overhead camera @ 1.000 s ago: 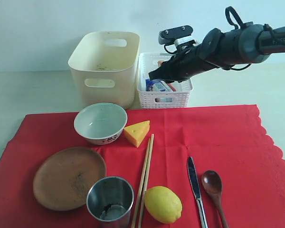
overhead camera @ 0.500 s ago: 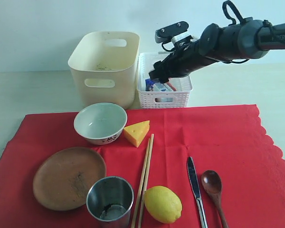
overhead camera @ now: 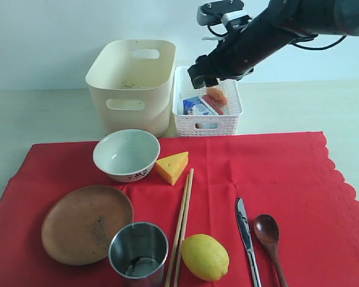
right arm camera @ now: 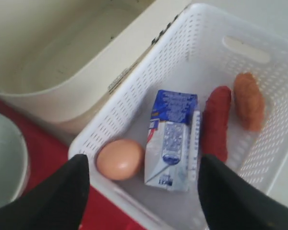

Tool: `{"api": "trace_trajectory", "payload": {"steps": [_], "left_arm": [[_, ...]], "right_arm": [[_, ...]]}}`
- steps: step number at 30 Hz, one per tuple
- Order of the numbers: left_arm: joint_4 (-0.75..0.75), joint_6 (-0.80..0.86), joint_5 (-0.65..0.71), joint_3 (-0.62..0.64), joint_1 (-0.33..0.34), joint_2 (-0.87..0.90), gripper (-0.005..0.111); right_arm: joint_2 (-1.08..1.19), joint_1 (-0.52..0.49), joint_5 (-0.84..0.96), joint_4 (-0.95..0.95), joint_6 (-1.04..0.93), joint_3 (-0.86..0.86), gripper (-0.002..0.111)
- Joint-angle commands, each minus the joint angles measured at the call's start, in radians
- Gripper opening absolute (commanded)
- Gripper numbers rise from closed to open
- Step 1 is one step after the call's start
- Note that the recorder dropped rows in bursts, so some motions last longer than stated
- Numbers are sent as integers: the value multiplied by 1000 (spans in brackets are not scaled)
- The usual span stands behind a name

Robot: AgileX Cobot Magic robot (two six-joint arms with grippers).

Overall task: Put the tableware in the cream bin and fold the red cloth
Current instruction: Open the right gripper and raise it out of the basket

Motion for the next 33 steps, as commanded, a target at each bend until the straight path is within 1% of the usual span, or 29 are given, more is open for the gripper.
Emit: {"api": "trace_trajectory", "payload": {"steps": [1,5,9,12,16,20,23,27,31,33], "left_arm": [[-5,-5,-11,2,2,-6,0],[-5,-5,-11,2,2,-6,0],[-5,-5,-11,2,2,-6,0],[-5,-5,-11,2,2,-6,0],[-5,-5,-11,2,2,-6,0],[-5,-5,-11,2,2,-6,0],[-5,-5,-11,2,2,-6,0],[-5,-5,-11,2,2,-6,0],[-5,-5,-11,2,2,-6,0],[-5,-5,-11,2,2,-6,0]], "right_arm": [[-37,-2,125,-10,74,-6,55],[-64,-2,178,-10,123,22,52],[-118,-2,177,-10,139,117,52],[-174,-2,156,-7,139,205,52],[-278,-2,81,37,122,349,52],[-403,-2,-1,153,11,501,52],[-489,-2,-13,217,-35,575,52],[-582,-2,58,315,-135,645,52],[-626,-2,115,504,-310,716,52],[-626,-2,149,558,-392,742,52]]}}
